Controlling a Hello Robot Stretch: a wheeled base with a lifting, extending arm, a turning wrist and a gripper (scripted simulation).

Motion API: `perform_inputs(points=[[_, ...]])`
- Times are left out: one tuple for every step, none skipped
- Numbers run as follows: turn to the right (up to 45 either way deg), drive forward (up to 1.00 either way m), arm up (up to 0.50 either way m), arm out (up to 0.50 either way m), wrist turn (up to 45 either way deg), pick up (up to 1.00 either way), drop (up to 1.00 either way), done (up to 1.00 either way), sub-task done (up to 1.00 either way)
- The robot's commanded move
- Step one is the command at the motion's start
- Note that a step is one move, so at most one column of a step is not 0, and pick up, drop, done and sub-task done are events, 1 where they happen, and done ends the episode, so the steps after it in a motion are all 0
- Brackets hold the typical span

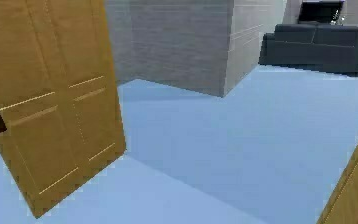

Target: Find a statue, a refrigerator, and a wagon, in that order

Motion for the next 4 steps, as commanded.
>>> perform_inputs(points=[[-45.0,0.0,0.0,0.0,0.0,0.0,0.0,0.0,0.0],[-12.0,0.0,0.0,0.0,0.0,0.0,0.0,0.0,0.0],[0.0,0.3,0.0,0.0,0.0,0.0,0.0,0.0,0.0],[45.0,0.0,0.0,0.0,0.0,0.0,0.0,0.0,0.0]])
